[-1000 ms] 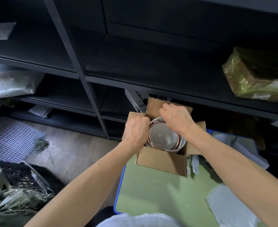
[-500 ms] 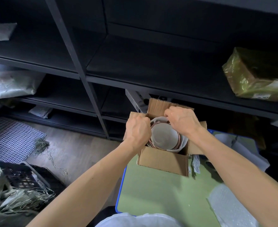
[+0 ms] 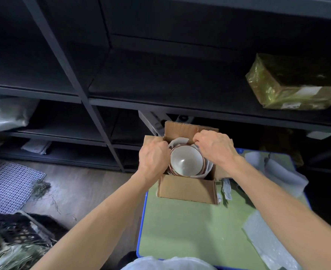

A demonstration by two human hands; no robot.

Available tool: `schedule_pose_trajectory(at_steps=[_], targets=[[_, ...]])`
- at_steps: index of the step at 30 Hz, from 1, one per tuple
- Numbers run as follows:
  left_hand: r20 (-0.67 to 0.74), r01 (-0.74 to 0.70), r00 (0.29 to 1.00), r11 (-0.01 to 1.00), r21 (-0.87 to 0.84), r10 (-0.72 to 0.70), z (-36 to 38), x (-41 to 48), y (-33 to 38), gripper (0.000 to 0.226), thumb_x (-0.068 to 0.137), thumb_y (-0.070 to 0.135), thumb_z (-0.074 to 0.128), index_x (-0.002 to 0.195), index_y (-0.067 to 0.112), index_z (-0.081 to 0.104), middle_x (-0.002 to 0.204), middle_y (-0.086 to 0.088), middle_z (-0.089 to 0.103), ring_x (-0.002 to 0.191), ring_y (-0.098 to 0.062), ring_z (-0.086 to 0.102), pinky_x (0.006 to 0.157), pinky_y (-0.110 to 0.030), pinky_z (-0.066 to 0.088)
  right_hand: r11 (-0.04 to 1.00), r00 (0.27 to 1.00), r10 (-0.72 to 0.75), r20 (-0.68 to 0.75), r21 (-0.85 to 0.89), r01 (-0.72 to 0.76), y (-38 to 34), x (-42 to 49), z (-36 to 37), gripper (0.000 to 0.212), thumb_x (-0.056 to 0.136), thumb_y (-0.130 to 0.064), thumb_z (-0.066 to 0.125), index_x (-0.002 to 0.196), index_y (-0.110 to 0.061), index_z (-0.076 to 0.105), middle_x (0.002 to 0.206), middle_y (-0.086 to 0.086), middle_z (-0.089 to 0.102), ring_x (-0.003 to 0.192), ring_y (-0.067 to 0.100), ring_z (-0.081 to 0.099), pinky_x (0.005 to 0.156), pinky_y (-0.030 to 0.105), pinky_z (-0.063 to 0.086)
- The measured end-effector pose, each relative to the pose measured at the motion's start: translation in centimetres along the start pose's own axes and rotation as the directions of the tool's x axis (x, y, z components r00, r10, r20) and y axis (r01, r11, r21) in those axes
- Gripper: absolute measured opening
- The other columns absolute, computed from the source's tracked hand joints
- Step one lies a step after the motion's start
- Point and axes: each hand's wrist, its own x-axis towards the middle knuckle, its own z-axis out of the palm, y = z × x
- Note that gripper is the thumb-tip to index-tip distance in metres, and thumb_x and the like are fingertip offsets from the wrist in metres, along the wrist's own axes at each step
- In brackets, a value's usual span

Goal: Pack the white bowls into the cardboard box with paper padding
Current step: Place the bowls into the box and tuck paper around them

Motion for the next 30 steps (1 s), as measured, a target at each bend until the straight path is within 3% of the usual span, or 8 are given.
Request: schedule_pose_trajectory(at_steps=[2,5,11,16,20,22,25,30], targets=[[-0.002,-0.024,1.0,1.0,-0.018,0.024,-0.7,-0.5,0.1,0.035,0.099,0.04,0.044,0.087,0.018,0.069,0.092,0.007,0.064,0.095,-0.017,0.054,0.064,-0.034,0.052,1.0,1.0,0.024,-0.013,0.017,-0.024,0.1,-0.7,0.0,0.014,0.098,-0.027,0.053,0.108,-0.028,0.064,0.101,-0.008,0.063,0.089,0.018,0.062,0.062,0.033,0.044],[-0.002,-0.043,0.999,0.999,-0.022,0.043,-1.1,-0.9,0.1,0.038,0.099,0.043,0.043,0.084,0.018,0.067,0.09,0.007,0.062,0.091,-0.017,0.055,0.065,-0.036,0.052,0.996,0.998,0.053,-0.021,0.074,-0.051,0.0,-1.5,-0.2,0.02,0.101,-0.034,0.046,0.106,-0.027,0.065,0.1,-0.008,0.062,0.094,0.018,0.059,0.067,0.036,0.046],[0.003,-0.068,0.998,0.997,-0.025,0.068,-0.3,-0.1,0.4,0.037,0.098,0.039,0.046,0.08,0.019,0.071,0.086,0.007,0.062,0.085,-0.014,0.049,0.051,-0.025,0.029,0.994,0.999,0.048,0.018,0.092,-0.049,-0.1,-3.1,-0.1,0.023,0.104,-0.03,0.043,0.111,-0.03,0.065,0.103,-0.009,0.063,0.099,0.017,0.056,0.074,0.039,0.042],[-0.003,-0.161,0.986,0.958,0.236,0.167,0.1,0.5,1.0,0.031,0.098,0.028,0.052,0.068,0.02,0.053,0.066,0.003,0.06,0.059,-0.017,0.051,0.045,-0.029,0.033,0.989,1.0,0.031,0.001,0.145,-0.031,-0.9,-3.9,0.2,0.025,0.103,-0.027,0.044,0.113,-0.028,0.067,0.109,-0.007,0.065,0.101,0.02,0.06,0.065,0.036,0.047],[0.084,-0.147,0.988,0.94,0.307,0.127,0.5,1.8,1.1,0.02,0.095,0.026,0.052,0.076,0.025,0.05,0.056,0.009,0.041,0.046,-0.012,0.03,0.043,-0.027,0.017,0.994,1.0,0.03,-0.006,0.107,-0.029,-1.5,-4.0,0.6,0.023,0.1,-0.023,0.045,0.107,-0.026,0.067,0.104,-0.004,0.065,0.097,0.023,0.062,0.058,0.031,0.03],[0.117,-0.141,0.987,0.938,0.315,0.109,0.9,2.3,1.0,0.016,0.093,0.022,0.05,0.079,0.022,0.058,0.056,0.009,0.04,0.046,-0.011,0.032,0.044,-0.027,0.025,0.993,0.999,0.038,-0.007,0.114,-0.037,-1.7,-4.0,0.7,0.022,0.098,-0.019,0.048,0.107,-0.027,0.066,0.103,-0.004,0.064,0.096,0.024,0.062,0.059,0.031,0.028],[0.138,-0.119,0.987,0.947,0.3,0.08,1.3,2.5,1.0,0.02,0.091,0.018,0.048,0.085,0.025,0.065,0.062,0.006,0.055,0.049,-0.014,0.045,0.051,-0.03,0.044,0.99,1.0,0.029,-0.01,0.141,-0.027,-2.0,-4.2,0.7,0.023,0.096,-0.016,0.049,0.108,-0.026,0.067,0.104,-0.004,0.065,0.096,0.024,0.062,0.06,0.031,0.031],[0.12,-0.115,0.989,0.951,0.287,0.083,1.2,2.8,1.1,0.021,0.096,0.025,0.049,0.086,0.027,0.067,0.059,0.007,0.053,0.045,-0.013,0.042,0.047,-0.028,0.036,0.99,1.0,0.02,0.007,0.143,-0.021,-1.9,-4.4,0.6,0.024,0.097,-0.017,0.048,0.108,-0.025,0.068,0.104,-0.003,0.067,0.096,0.025,0.063,0.061,0.033,0.04]])
